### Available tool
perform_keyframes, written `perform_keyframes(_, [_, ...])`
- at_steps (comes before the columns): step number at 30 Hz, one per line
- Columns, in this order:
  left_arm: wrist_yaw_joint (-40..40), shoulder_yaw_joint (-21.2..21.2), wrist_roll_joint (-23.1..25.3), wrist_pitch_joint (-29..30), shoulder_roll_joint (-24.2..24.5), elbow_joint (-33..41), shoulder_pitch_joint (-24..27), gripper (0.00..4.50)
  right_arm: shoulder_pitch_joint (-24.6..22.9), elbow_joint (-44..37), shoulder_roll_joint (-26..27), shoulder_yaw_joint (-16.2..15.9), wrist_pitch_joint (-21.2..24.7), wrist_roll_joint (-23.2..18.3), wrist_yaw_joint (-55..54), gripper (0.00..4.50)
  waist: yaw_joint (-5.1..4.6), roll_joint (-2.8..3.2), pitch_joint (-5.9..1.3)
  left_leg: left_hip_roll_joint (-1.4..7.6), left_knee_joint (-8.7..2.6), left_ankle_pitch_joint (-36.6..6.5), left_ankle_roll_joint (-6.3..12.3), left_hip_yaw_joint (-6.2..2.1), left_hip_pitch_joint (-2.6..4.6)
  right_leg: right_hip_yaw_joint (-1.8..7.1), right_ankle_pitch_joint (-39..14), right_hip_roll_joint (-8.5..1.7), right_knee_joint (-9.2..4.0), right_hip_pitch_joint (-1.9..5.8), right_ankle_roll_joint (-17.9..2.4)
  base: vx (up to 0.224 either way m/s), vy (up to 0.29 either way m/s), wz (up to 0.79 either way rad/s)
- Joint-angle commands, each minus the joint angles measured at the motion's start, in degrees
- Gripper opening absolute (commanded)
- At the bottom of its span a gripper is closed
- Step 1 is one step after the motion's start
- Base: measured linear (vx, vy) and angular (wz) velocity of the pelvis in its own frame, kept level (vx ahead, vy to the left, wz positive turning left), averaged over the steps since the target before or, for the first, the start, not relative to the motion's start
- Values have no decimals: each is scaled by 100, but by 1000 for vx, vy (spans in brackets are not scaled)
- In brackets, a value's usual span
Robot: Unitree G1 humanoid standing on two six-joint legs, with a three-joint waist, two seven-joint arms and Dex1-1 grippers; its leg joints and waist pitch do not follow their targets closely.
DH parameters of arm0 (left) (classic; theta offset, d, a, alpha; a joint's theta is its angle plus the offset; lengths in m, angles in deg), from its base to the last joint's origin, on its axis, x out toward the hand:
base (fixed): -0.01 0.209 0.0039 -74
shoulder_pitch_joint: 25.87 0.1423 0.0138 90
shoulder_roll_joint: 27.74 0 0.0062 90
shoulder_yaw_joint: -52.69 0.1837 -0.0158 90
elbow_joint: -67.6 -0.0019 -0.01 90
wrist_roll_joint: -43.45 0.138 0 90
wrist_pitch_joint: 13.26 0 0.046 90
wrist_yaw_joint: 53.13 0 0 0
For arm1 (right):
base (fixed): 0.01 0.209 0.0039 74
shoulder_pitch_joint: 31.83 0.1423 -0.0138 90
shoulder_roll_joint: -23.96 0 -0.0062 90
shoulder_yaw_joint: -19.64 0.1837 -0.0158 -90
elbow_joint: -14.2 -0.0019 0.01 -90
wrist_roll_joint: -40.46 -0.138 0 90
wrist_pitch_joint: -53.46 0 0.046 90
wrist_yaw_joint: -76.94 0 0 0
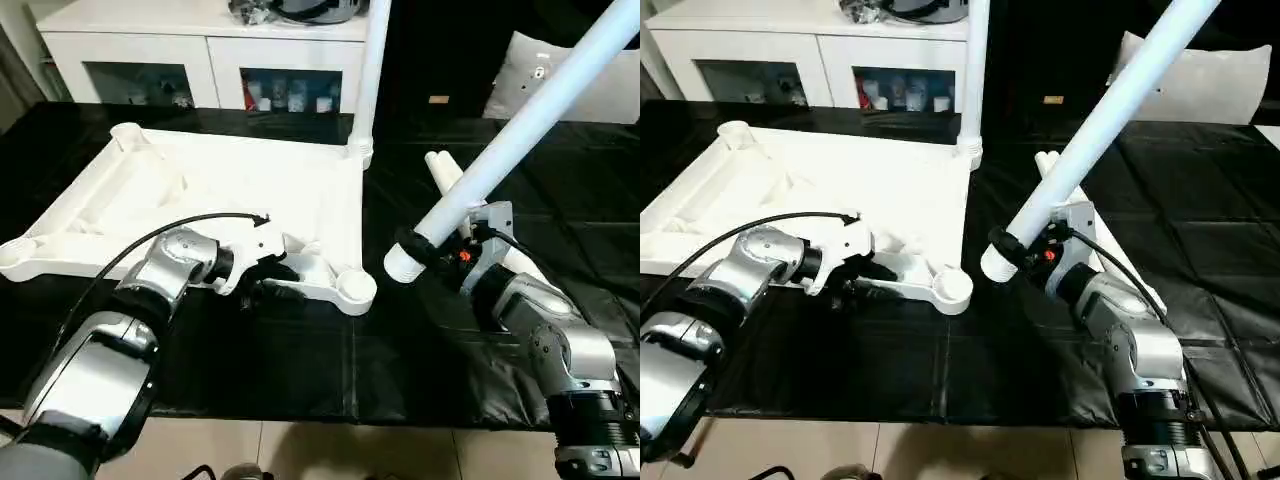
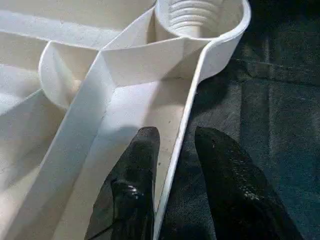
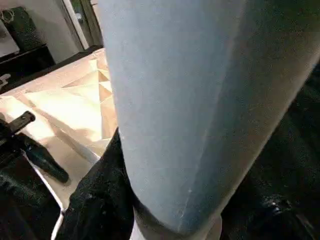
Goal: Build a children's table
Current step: Pick table leg, then insert table leg to table base
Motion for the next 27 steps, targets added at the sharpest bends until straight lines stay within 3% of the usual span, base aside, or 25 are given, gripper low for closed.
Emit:
perform_keyframes(1, [-191,103,156,156,-12,-21,-34,119,35,-200,-9,-1,-6,-20,-11,188,31,43,-436,323,-392,-667,155,-107,60,314,-604,-570,-371,388,-1380,0,0,0])
perform_keyframes(9, [-626,258,367,283,-35,86,11,57,149,-105,35,-37,-37,20,-25,188,41,19,-428,323,-397,-668,180,-98,64,319,-680,-581,-389,389,-1390,0,0,0])
perform_keyframes(13, [-139,244,489,325,-107,92,20,25,175,-141,53,-60,12,9,-41,188,35,47,-425,339,-405,-745,151,-109,70,319,-719,-584,-391,384,-1396,0,0,0])
perform_keyframes(14, [414,11,347,699,-306,118,1,11,175,-163,75,-53,77,7,-114,188,32,53,-412,331,-405,-844,119,-107,70,312,-807,-583,-403,393,-1414,0,0,0])
perform_keyframes(16, [752,-274,75,1267,-541,243,24,8,164,-163,110,-56,164,16,-212,188,29,41,-403,327,-406,-902,103,-101,84,311,-950,-586,-423,389,-1412,0,0,0])
perform_keyframes(19, [812,-429,-113,1688,-692,432,106,2,143,-173,139,-80,222,25,-257,188,20,9,-402,297,-407,-824,136,-115,44,304,-1164,-587,-452,428,-1328,0,0,0])
perform_keyframes(21, [967,-558,-239,2225,-867,853,303,0,128,-203,172,-108,295,37,-323,188,-33,-23,-407,281,-402,-712,171,-105,21,307,-1141,-570,-445,445,-1267,0,0,0])
perform_keyframes(22, [1092,-619,-289,2490,-965,1149,446,0,124,-220,184,-124,326,51,-357,188,-38,-19,-397,262,-386,-694,241,-91,38,302,-1290,-563,-487,417,-1228,0,0,0])
perform_keyframes(24, [1162,-588,-281,2518,-1041,1633,716,0,140,-213,193,-130,354,55,-387,188,-29,-63,-416,258,-382,-492,358,-81,24,305,-1437,-556,-498,428,-1115,0,0,0])
perform_keyframes(27, [1217,-455,-154,2322,-1026,2166,1024,0,168,-194,190,-142,390,66,-394,188,-36,-17,-411,263,-388,-504,429,-84,16,296,-1667,-535,-515,395,-979,0,0,0])
